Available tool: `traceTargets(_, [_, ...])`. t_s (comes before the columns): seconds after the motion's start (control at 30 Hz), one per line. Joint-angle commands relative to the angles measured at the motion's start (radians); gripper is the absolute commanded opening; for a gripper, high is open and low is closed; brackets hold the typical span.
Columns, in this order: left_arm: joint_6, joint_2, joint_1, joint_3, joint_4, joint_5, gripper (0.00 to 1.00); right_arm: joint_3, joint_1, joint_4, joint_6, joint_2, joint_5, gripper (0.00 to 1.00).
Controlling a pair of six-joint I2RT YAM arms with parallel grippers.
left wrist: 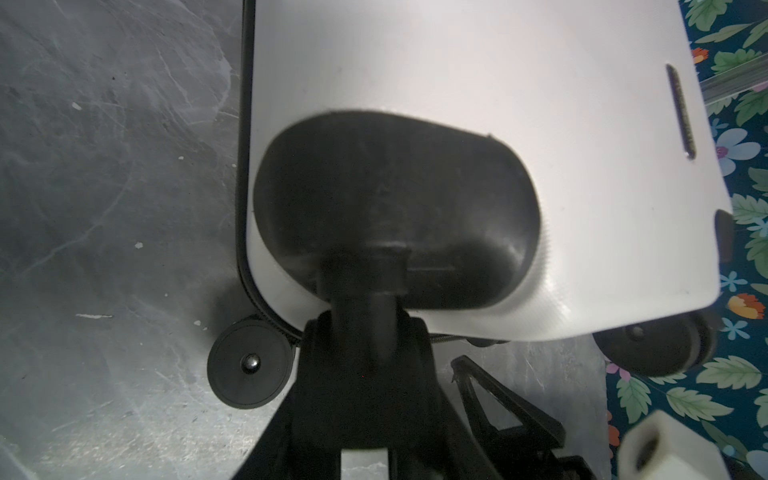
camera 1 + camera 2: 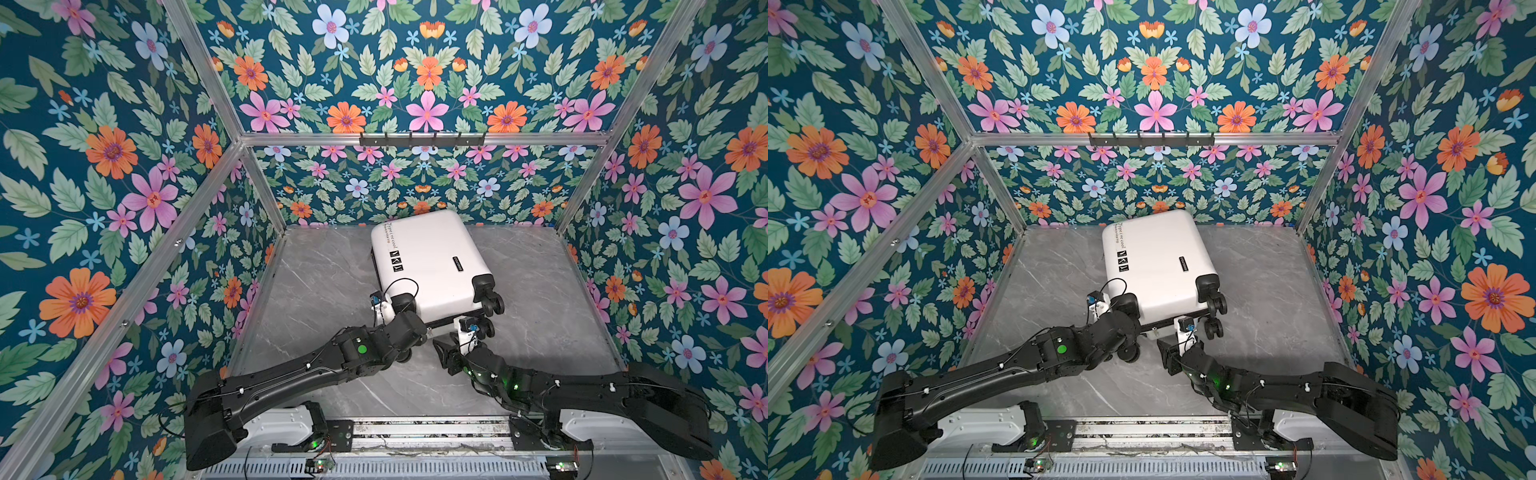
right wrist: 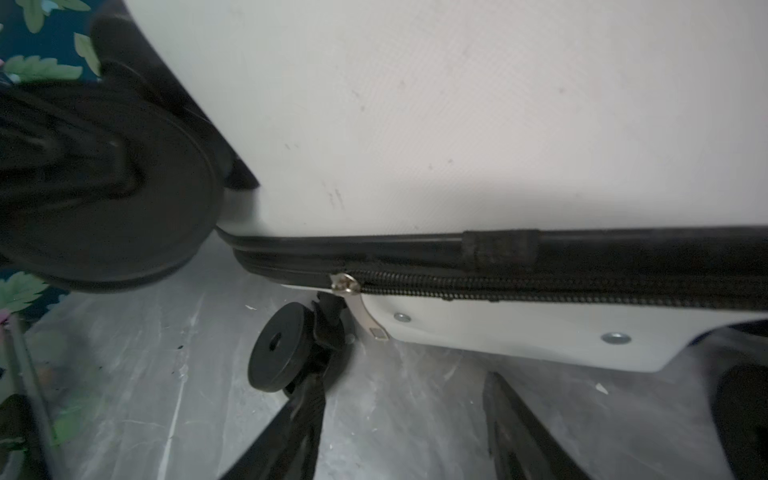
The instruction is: Pack the luggage
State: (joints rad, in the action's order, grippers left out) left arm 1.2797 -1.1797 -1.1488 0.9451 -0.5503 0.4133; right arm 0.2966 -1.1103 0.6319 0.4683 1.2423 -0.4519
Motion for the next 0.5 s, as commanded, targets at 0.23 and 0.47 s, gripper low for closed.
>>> traceTargets(0.23, [-0.004, 0.037, 0.0, 0.0, 0.0, -0.021, 0.0, 0.043, -0.002, 0.282, -0.086, 0.206, -0.015, 0.59])
traceTargets(0.47, [0.007, 0.061, 0.0, -0.007, -0.017, -0.028, 0.0, 0.079, 0.0, 0.374, -0.102, 0.309, -0.055, 0.58])
